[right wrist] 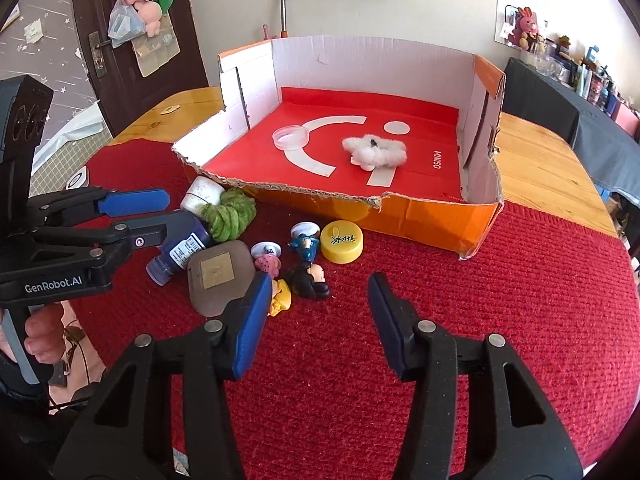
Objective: Organize objects
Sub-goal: 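Withdraw both tools from the box back toward the remaining items, then grasp the navy paint bottle with the left gripper while the right gripper grasps the blue figurine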
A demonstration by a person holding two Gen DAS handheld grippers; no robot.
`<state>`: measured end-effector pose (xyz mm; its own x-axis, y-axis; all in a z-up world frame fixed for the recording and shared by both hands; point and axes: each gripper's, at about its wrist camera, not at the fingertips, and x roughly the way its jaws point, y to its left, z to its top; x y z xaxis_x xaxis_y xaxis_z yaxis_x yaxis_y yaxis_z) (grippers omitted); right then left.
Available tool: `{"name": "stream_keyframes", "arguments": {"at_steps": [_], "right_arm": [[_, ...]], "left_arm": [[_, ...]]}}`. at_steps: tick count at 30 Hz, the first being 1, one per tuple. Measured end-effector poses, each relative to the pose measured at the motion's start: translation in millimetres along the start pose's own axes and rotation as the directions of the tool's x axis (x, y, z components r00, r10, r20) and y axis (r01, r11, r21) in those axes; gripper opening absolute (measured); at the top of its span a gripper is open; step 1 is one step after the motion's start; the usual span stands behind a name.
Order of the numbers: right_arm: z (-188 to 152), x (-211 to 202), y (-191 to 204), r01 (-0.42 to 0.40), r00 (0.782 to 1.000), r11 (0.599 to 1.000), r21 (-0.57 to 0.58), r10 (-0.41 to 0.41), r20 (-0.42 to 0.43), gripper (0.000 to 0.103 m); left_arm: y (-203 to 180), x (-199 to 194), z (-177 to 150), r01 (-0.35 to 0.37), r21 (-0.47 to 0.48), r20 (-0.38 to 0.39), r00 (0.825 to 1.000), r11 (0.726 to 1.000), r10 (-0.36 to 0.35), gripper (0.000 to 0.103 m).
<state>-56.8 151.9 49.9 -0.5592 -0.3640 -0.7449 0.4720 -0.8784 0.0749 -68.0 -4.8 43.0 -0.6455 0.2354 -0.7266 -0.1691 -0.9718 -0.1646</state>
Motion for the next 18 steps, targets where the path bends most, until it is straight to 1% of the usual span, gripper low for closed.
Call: {"name": "stream_keyframes", "arguments": {"at_steps": [6,8,13,15,18], "right_arm": [[-1.4,5.7,-0.1,0.001,1.000,1.000,0.000,-0.001,-0.009,0.045],[-1.8,7.8,-0.9,0.001,1.000,1.000,0.003,-0.001,-0.011,0.045],[-2.2,12.3,-3.1,-0.001,1.000,1.000,0.010,0.001,-0.014,0.045],[-1.2,13.3,-3.8,0.000,1.000,1.000,0.011,0.000,-0.011,0.045],[0.0,15.2,-4.8,0.005,1.000,1.000,0.012,-0.005,-0.011,0.045]], "left_arm": [[1.9,2.1,-9.3,0.006,-0.007,-0.018,1.000,1.000,-0.006,0.048],[1.1,1.2,-12.2,0.002,-0.001,-0.015,1.000,1.000,-0.003,0.046],[-2.2,-1.6,-18.0,-0.001,0.012,-0.013,1.000,1.000,0.002,0.045],[-3.2,-1.8,-21.2,0.011,0.011,-0.023,1.000,1.000,-0.010,0.041],[-4.4,2.6,-29.0,0.017,0.010,-0.046,0.999,1.000,-0.017,0.040]]}}
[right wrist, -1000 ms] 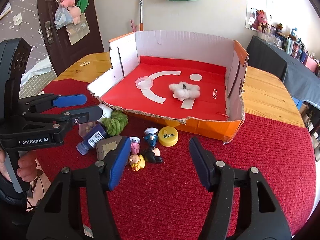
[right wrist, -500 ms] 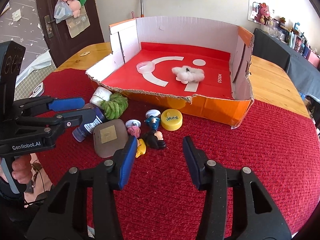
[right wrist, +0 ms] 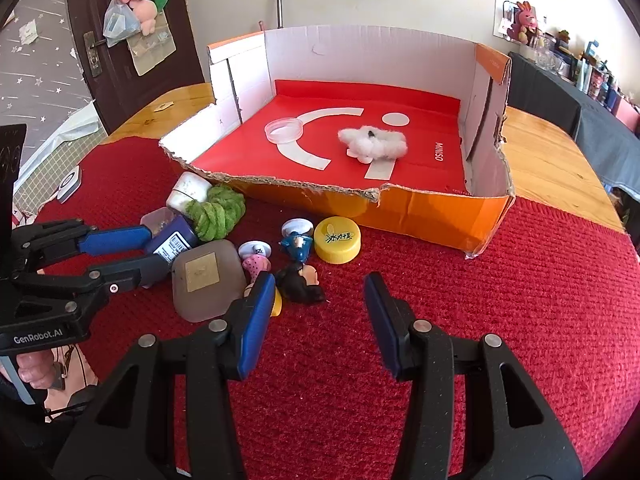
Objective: Organize objects
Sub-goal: 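Grasp the navy paint bottle with the left gripper while the right gripper grasps the blue figurine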
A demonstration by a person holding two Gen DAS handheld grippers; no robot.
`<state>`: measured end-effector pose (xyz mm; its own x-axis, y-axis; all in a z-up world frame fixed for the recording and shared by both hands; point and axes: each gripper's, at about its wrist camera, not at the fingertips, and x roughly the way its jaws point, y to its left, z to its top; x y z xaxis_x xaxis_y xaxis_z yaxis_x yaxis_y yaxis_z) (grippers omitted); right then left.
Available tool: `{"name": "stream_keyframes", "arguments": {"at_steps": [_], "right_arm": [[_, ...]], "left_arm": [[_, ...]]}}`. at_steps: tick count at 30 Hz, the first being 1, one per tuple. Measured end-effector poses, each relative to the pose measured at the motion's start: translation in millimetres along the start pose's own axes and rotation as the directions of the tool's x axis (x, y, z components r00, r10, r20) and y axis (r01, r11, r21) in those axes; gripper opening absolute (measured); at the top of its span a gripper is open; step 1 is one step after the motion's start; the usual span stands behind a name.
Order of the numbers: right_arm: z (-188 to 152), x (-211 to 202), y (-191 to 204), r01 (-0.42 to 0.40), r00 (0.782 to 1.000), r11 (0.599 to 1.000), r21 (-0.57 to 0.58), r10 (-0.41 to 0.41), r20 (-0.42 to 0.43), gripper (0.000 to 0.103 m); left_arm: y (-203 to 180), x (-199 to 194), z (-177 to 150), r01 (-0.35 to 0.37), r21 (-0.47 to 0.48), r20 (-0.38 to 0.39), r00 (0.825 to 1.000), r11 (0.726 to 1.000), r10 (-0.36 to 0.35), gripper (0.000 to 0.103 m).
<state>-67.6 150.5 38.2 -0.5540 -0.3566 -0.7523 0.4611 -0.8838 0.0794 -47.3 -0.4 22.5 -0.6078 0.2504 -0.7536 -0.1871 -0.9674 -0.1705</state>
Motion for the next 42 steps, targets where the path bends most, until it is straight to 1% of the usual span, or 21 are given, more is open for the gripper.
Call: {"name": "stream_keyframes", "arguments": {"at_steps": [3,5,13,16,20,24,25,27,31,36,42], "right_arm": [[0.7,1.6,-1.2,0.000,1.000,1.000,0.003,0.000,0.001,0.045],[1.3,3.0,-2.1,0.002,1.000,1.000,0.004,-0.002,0.000,0.045],[6.2,8.1,-0.8,-0.004,1.000,1.000,-0.001,0.004,-0.001,0.045],[9.7,10.4,1.2,-0.046,0.999,0.999,0.006,0.046,-0.015,0.045],[12.2,17.7,5.6,-0.035,0.999,0.999,-0.001,0.035,-0.031,0.045],[12.5,19.7,-5.3,-0.066,0.997,0.996,0.051,0.068,-0.033,0.032],[11.9,20.4,-8.6,-0.077,0.996,0.995,0.066,0.080,-0.038,0.031],[9.3,21.6,-10.6,-0.075,0.995,0.995,0.064,0.079,-0.058,0.031],[7.6,21.1,-8.6,-0.061,0.996,0.997,0.043,0.064,-0.064,0.030],[10.4,26.0,0.2,-0.023,0.999,1.000,-0.013,0.022,-0.042,0.029],[7.4,22.1,0.6,-0.018,1.000,1.000,-0.016,0.017,-0.026,0.028]], "left_arm": [[3.5,5.2,-4.5,0.007,-0.017,-0.018,1.000,1.000,-0.007,0.035],[5.6,4.7,-4.5,0.010,-0.027,-0.014,1.000,1.000,-0.010,0.033],[6.1,3.8,-3.5,0.010,-0.032,-0.015,1.000,0.999,-0.010,0.032],[5.7,3.8,-3.6,0.006,-0.031,-0.015,1.000,0.999,-0.007,0.032],[6.4,3.1,-4.1,0.008,-0.033,-0.014,1.000,0.999,-0.009,0.032],[7.5,1.7,-4.3,0.012,-0.042,-0.012,1.000,0.999,-0.013,0.031],[8.1,1.8,-4.5,0.014,-0.043,-0.012,1.000,0.999,-0.015,0.031],[8.4,1.4,-4.9,0.015,-0.044,-0.011,1.000,0.999,-0.016,0.031],[7.3,1.6,-5.1,0.006,-0.040,-0.008,1.000,0.999,-0.006,0.031],[6.7,1.9,-5.7,-0.003,-0.038,-0.006,1.000,0.999,0.003,0.028],[6.9,1.0,-7.0,0.000,-0.046,0.000,1.000,0.999,0.000,0.028]]}}
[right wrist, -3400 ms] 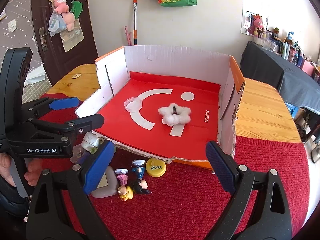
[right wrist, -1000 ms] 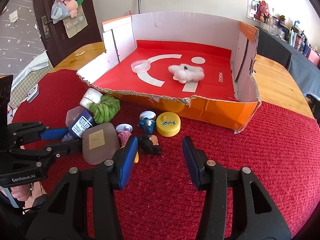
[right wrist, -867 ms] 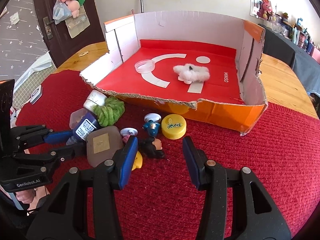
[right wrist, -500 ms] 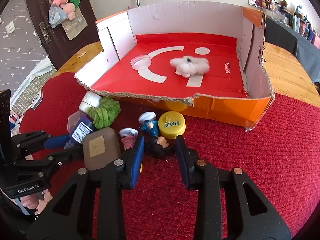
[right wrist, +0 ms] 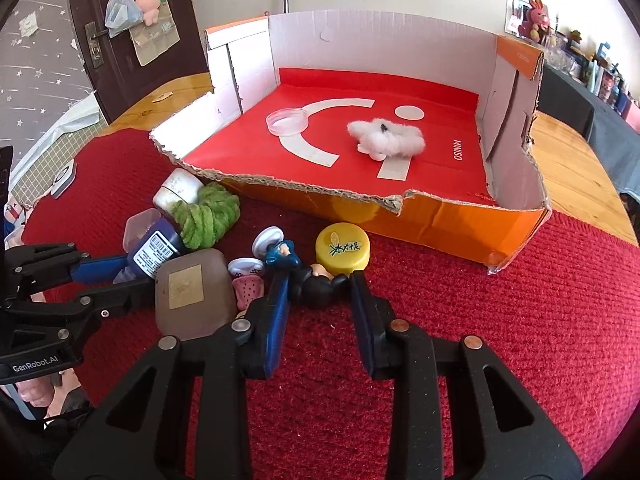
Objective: Organize objects
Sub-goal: 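Grasp the navy paint bottle with the left gripper while the right gripper grasps the blue figurine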
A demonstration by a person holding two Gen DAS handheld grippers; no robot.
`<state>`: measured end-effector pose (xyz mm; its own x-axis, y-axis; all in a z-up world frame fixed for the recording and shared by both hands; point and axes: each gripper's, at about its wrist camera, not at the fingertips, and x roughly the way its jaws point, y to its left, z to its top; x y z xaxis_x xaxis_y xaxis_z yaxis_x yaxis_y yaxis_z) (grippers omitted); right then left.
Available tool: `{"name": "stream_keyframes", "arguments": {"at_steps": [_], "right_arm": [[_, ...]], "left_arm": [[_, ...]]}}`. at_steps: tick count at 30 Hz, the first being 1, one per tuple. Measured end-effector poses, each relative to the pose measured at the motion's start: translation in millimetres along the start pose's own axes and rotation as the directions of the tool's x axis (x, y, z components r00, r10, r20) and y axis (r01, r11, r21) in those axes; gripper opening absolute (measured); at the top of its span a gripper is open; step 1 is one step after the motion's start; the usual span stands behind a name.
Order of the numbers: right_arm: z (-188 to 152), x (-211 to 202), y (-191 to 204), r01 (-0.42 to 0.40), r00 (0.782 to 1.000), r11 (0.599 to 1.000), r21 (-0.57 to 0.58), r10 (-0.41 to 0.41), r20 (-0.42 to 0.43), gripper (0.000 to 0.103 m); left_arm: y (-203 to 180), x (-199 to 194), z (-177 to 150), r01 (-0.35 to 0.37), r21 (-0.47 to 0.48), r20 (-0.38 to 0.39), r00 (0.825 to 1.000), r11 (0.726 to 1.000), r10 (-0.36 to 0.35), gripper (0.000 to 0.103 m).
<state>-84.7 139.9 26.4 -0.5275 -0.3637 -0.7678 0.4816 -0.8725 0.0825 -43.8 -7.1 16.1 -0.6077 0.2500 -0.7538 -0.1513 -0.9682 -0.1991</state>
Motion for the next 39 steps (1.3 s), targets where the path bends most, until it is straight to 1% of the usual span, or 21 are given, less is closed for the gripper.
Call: {"name": "stream_keyframes", "arguments": {"at_steps": [12,20,25,31,39], "right_arm": [[-1.7,-15.0,4.2,-0.021,0.999,1.000,0.014,0.021,0.029,0.028],[-1.6,-23.1,7.7,-0.031,0.999,0.999,0.013,0.030,0.042,0.028],[-1.3,-24.3,10.4,-0.033,0.999,0.999,0.005,0.033,0.039,0.028],[-1.6,-26.9,12.2,-0.036,0.998,0.999,0.005,0.036,0.046,0.028],[-2.7,-25.5,14.3,-0.043,0.998,0.999,0.004,0.043,0.037,0.028]], "left_arm": [[0.3,-6.0,1.3,0.000,-0.007,0.015,1.000,1.000,0.000,0.028],[-3.3,-15.2,0.2,-0.031,0.019,0.045,0.999,0.999,0.030,0.027],[-1.5,-16.0,0.3,-0.024,0.005,0.044,0.999,1.000,0.024,0.027],[0.1,-25.0,0.2,-0.022,-0.001,0.065,0.998,1.000,0.022,0.027],[0.7,-21.5,-0.6,-0.024,-0.004,0.053,0.998,1.000,0.024,0.027]]}}
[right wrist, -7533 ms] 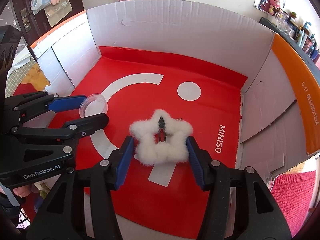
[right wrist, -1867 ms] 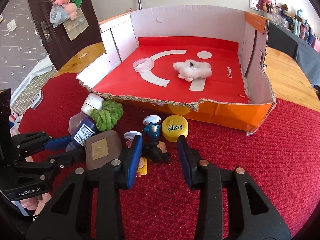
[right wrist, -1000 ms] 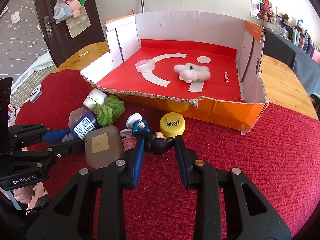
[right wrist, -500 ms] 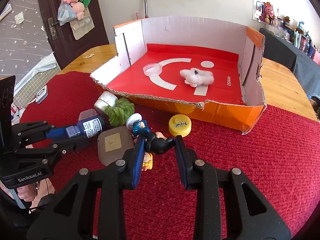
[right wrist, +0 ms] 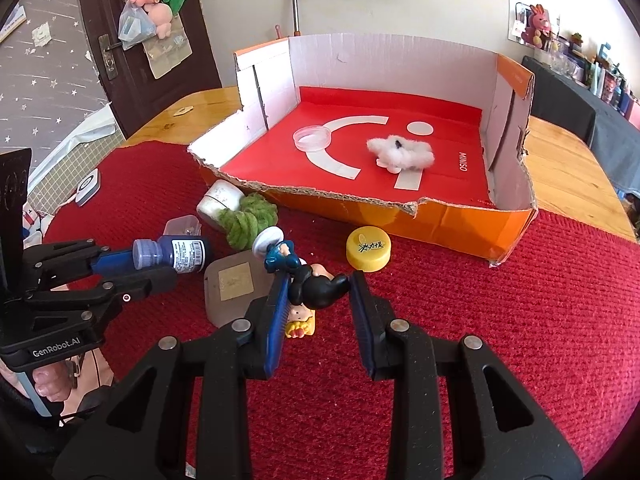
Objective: Organize objects
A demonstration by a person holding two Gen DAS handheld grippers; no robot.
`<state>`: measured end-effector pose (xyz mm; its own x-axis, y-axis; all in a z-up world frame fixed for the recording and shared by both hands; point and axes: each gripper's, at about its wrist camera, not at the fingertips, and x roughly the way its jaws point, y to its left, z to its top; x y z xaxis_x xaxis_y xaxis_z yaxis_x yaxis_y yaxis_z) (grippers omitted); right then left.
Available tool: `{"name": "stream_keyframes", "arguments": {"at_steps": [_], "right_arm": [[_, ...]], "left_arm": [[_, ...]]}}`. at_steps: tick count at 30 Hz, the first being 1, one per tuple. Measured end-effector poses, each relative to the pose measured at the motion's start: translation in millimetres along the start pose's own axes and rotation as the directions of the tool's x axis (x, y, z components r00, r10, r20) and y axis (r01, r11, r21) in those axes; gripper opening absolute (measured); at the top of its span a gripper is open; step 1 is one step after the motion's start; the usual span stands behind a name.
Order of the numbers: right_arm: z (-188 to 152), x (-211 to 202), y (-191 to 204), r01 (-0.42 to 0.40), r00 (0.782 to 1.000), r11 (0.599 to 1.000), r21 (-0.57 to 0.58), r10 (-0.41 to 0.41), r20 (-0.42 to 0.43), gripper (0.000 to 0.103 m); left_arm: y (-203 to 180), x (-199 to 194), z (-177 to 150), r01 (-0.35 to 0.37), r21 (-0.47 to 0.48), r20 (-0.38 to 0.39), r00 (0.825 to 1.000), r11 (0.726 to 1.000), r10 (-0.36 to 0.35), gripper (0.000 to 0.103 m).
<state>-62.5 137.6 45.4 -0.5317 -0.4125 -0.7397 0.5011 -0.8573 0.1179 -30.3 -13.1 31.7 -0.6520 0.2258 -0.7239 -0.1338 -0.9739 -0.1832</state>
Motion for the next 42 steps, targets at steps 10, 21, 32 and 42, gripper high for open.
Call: {"name": "stream_keyframes", "arguments": {"at_steps": [10,21,32,42], "right_arm": [[-3.3,2.6,-3.0,0.001,1.000,1.000,0.010,-0.001,-0.013,0.028],[-4.0,2.0,-4.1,0.000,1.000,1.000,0.014,0.001,-0.012,0.028],[-3.6,2.1,-3.9,-0.002,1.000,1.000,0.015,0.002,-0.011,0.028],[-2.8,0.3,-2.3,-0.005,1.000,1.000,0.014,0.005,-0.007,0.028]], "left_arm": [[5.7,10.6,-5.1,0.017,-0.034,-0.058,0.998,0.999,-0.019,0.028],[1.3,11.2,-7.5,-0.001,-0.007,-0.061,0.998,1.000,0.000,0.028],[0.1,2.5,-5.5,-0.007,-0.003,-0.027,1.000,1.000,0.007,0.027],[4.8,-5.8,-6.3,0.003,-0.031,0.005,1.000,1.000,-0.003,0.027]]}}
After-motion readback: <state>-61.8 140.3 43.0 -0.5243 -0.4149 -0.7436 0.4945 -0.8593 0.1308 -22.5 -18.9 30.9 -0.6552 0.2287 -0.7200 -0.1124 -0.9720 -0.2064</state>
